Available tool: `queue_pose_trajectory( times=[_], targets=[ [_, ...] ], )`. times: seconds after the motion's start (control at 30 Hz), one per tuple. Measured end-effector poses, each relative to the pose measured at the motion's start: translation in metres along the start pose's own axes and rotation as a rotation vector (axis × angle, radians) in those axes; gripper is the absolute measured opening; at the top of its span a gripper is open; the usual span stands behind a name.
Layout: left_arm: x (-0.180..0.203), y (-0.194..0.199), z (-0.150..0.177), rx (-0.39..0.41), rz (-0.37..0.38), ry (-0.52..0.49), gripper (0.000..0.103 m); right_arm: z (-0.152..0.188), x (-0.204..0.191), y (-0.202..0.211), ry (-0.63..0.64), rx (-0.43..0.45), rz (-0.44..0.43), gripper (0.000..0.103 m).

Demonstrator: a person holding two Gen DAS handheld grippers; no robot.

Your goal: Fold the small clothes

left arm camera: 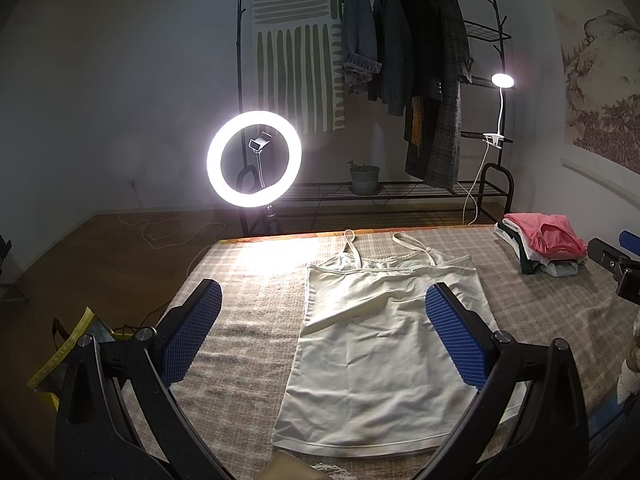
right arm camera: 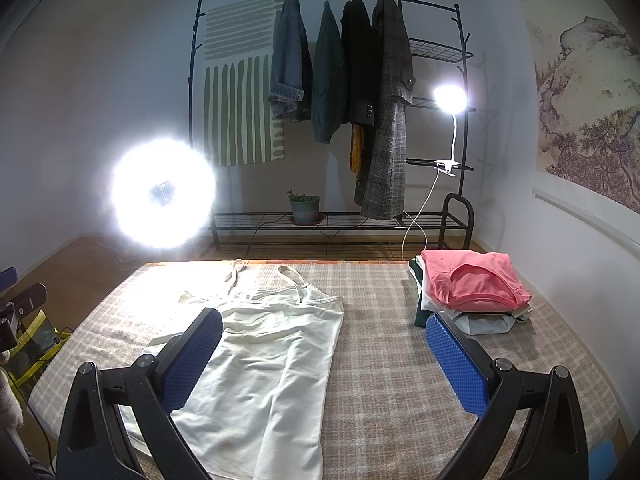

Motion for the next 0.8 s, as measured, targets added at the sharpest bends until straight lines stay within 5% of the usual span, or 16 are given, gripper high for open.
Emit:
queue_pose_trajectory(
  times=[0.8],
  targets=[
    [-0.012, -0.003, 0.019, -0.049, -0.023, 0.008, 0.103, 0.001, -0.001, 0.0, -0.003, -0.004, -0.002, 0.103]
  ],
)
Point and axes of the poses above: each gripper's, at about its wrist camera, not at the fingertips, and y roughly against the way its jaws point, x to its right, z to its underside, the point moved 6 cm from there along -y, roughly the way its jaws point
